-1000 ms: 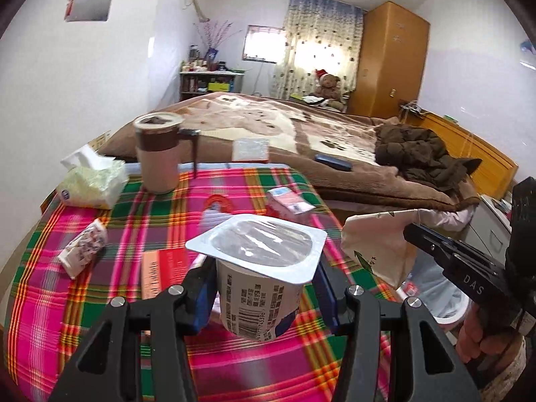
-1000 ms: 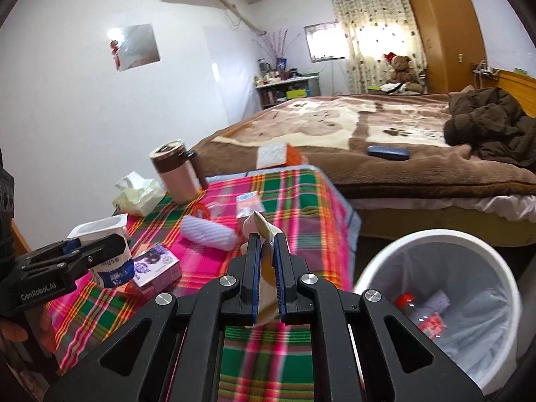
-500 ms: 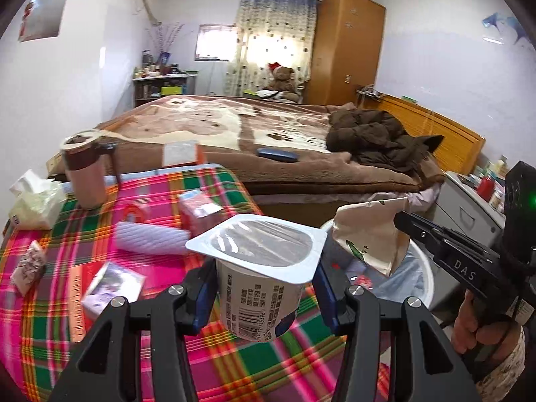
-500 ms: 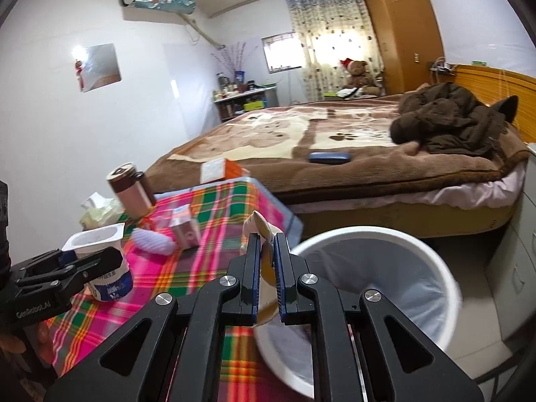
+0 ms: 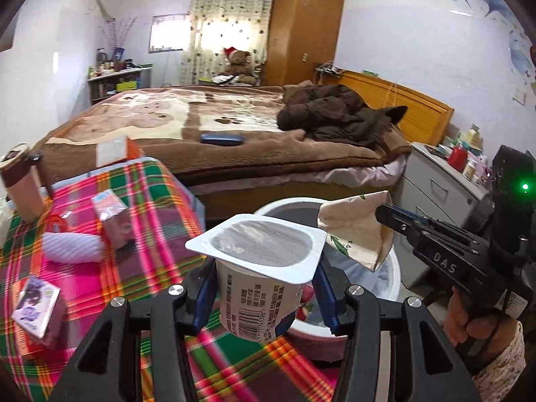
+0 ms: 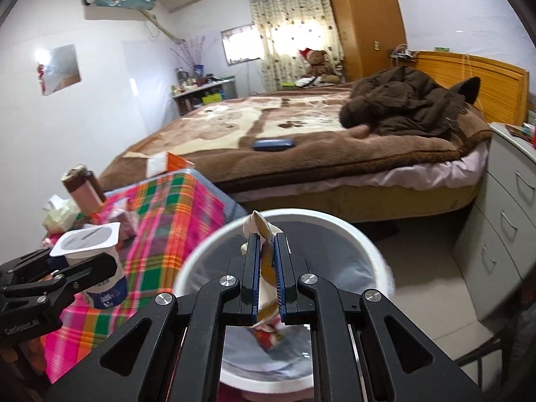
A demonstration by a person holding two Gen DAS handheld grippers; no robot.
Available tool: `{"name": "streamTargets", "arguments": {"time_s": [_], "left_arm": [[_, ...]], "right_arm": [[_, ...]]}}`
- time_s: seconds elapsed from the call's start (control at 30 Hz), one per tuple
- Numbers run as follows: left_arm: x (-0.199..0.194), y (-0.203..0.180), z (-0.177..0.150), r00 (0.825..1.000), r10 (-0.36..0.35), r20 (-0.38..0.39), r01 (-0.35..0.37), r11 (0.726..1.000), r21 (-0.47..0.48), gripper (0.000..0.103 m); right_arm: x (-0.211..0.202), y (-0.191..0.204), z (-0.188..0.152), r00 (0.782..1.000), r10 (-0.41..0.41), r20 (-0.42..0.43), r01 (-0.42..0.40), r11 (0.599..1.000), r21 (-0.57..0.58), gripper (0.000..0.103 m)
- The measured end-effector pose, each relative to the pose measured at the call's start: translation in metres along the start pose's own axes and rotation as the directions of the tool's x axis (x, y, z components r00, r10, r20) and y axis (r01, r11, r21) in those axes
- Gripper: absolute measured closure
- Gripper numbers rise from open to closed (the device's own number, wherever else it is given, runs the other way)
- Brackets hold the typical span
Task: Collect trash
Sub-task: 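Carry the yogurt cup and paper bag over the bin and open both tools, then move both tools back over the table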
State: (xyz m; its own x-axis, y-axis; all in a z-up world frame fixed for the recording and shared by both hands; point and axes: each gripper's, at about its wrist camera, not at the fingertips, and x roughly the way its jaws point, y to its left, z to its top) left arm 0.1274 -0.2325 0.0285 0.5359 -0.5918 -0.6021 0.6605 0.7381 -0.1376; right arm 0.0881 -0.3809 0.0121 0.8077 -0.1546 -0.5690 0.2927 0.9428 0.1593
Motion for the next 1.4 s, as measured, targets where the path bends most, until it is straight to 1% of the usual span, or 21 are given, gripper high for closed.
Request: {"name": "streamTargets", "arguments": {"time_s": [0.23,0.33,0.4,0.47,0.5,0.53,0.57,0.6,0.63,0.67,0.7,0.73,0.83,0.93,1.03,1.17,1.27,1.4], "left_arm": [[0.028,-0.023,-0.001,0.998,-0.045,-0.050,0.046,0.999,0.027,0.049],[0.038,-0.032,-0.001,0.995,-0.068,-0.068,0.070,0.997,0.027,0.049],[0.041,-0.035,-0.001,0.995,-0.073,-0.071,0.075,0.997,0.025,0.048],[0.045,-0.036,-0.003,0.994,-0.070,-0.079,0.072,0.997,0.025,0.041],[0.045,-0.036,-0.004,0.994,-0.070,-0.080,0.072,0.997,0.020,0.034],[0.045,-0.035,-0.004,0.994,-0.072,-0.080,0.074,0.997,0.017,0.028],[0.044,-0.033,-0.004,0.994,-0.072,-0.078,0.073,0.997,0.014,0.028],[0.043,-0.032,-0.004,0.995,-0.070,-0.076,0.071,0.997,0.011,0.028],[0.043,-0.030,-0.004,0.995,-0.067,-0.075,0.068,0.998,0.008,0.027],[0.042,-0.030,-0.003,0.995,-0.064,-0.071,0.065,0.998,0.005,0.026],[0.041,-0.029,-0.004,0.996,-0.059,-0.068,0.060,0.998,0.002,0.024],[0.039,-0.027,-0.004,0.997,-0.053,-0.065,0.053,0.999,-0.001,0.021],[0.034,-0.021,-0.003,0.997,-0.057,-0.055,0.057,0.998,-0.016,0.021],[0.027,-0.014,-0.004,0.998,-0.039,-0.047,0.038,0.999,-0.024,0.021],[0.018,-0.006,-0.004,0.999,-0.022,-0.034,0.021,0.999,-0.037,0.021],[0.009,0.007,-0.004,1.000,0.007,-0.024,-0.008,0.998,-0.061,0.021],[0.001,0.015,-0.006,0.999,0.030,-0.013,-0.030,0.997,-0.068,0.021],[-0.008,0.027,-0.009,0.999,0.050,0.001,-0.050,0.994,-0.093,0.021]], "right_arm": [[0.006,-0.022,-0.004,0.998,-0.044,-0.049,0.045,0.999,0.020,0.095],[0.010,-0.026,-0.005,0.996,-0.069,-0.062,0.069,0.998,0.007,0.094],[0.013,-0.028,-0.006,0.995,-0.072,-0.074,0.072,0.997,0.004,0.093],[0.015,-0.031,-0.006,0.994,-0.064,-0.087,0.065,0.998,0.009,0.092],[0.015,-0.032,-0.007,0.994,-0.054,-0.094,0.056,0.998,0.012,0.089],[0.015,-0.032,-0.007,0.994,-0.048,-0.098,0.050,0.999,0.013,0.088],[0.016,-0.032,-0.008,0.993,-0.054,-0.101,0.055,0.998,0.010,0.085],[0.016,-0.031,-0.009,0.992,-0.068,-0.103,0.069,0.998,0.005,0.078],[0.016,-0.031,-0.009,0.992,-0.071,-0.105,0.072,0.997,0.002,0.074],[0.015,-0.031,-0.010,0.993,-0.065,-0.103,0.066,0.998,0.002,0.068],[0.014,-0.030,-0.010,0.993,-0.058,-0.099,0.058,0.998,0.003,0.065],[0.013,-0.029,-0.010,0.994,-0.053,-0.097,0.053,0.999,0.002,0.064],[0.011,-0.025,-0.010,0.994,-0.051,-0.095,0.052,0.999,0.001,0.064],[0.008,-0.021,-0.009,0.995,-0.044,-0.086,0.044,0.999,-0.001,0.064],[0.007,-0.015,-0.007,0.996,-0.035,-0.079,0.034,0.999,-0.006,0.060],[0.007,-0.007,-0.006,0.997,-0.013,-0.073,0.012,1.000,-0.013,0.058],[0.005,0.003,-0.005,0.998,0.010,-0.065,-0.012,1.000,-0.026,0.051],[0.006,0.015,-0.003,0.998,0.033,-0.058,-0.035,0.999,-0.040,0.050]]}}
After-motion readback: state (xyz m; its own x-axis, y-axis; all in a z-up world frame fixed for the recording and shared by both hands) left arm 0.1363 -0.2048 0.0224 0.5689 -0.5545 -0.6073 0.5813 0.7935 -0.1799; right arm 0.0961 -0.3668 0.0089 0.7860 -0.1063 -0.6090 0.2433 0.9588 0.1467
